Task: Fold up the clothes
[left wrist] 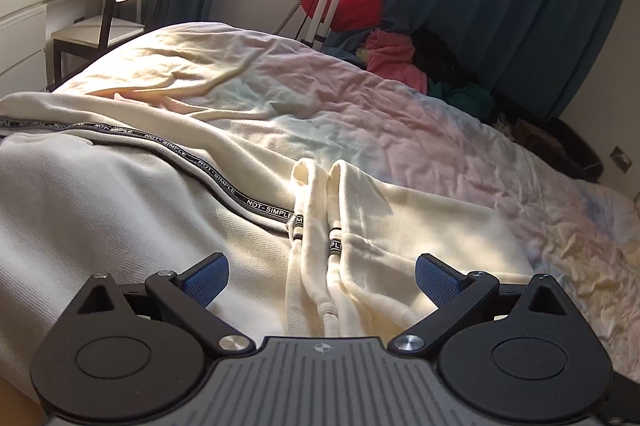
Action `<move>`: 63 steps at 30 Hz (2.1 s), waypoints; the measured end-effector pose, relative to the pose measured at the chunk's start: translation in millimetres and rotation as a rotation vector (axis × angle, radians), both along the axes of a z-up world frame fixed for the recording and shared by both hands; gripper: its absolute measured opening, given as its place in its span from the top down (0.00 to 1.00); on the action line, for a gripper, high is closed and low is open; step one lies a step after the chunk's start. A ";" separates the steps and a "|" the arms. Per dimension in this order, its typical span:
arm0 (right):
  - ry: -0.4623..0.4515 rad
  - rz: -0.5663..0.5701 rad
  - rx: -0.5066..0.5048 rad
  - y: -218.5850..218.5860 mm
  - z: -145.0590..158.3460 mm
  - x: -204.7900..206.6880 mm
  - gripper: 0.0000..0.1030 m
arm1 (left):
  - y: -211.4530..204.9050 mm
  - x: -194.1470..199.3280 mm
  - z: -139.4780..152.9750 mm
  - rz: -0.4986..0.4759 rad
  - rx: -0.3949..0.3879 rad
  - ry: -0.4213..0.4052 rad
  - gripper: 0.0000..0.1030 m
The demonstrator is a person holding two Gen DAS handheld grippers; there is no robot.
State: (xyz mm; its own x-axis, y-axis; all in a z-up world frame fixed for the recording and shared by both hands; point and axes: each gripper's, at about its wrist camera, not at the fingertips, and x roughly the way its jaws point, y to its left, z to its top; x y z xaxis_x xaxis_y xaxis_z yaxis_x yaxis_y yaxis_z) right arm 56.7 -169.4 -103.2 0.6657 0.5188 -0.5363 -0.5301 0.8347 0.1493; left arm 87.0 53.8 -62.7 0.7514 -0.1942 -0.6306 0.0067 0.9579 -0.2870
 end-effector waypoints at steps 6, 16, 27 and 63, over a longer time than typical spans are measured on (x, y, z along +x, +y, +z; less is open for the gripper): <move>-0.039 -0.213 0.019 -35.7 19.9 -0.6 0.23 | -8.0 -7.0 -2.2 -0.015 0.069 -0.016 0.03; 0.008 -0.544 -0.098 -71.1 -15.4 55.4 0.23 | -25.2 -5.9 -29.2 -0.037 0.252 0.012 0.03; 0.106 -0.527 -0.054 -73.9 -39.9 59.9 0.20 | -11.8 -10.9 -20.2 -0.010 0.201 0.028 0.02; -0.041 -0.398 -0.120 -21.6 -6.4 24.6 0.22 | 284.2 -89.1 -28.1 0.910 -0.770 0.049 0.10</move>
State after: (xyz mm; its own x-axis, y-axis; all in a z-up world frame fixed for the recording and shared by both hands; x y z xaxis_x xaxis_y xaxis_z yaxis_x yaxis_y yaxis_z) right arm 81.2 -191.0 -109.7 0.8239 0.1516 -0.5460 -0.1658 0.9859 0.0235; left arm -2.1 338.0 -90.8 0.7874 0.0574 -0.6138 -0.6128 0.1812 -0.7692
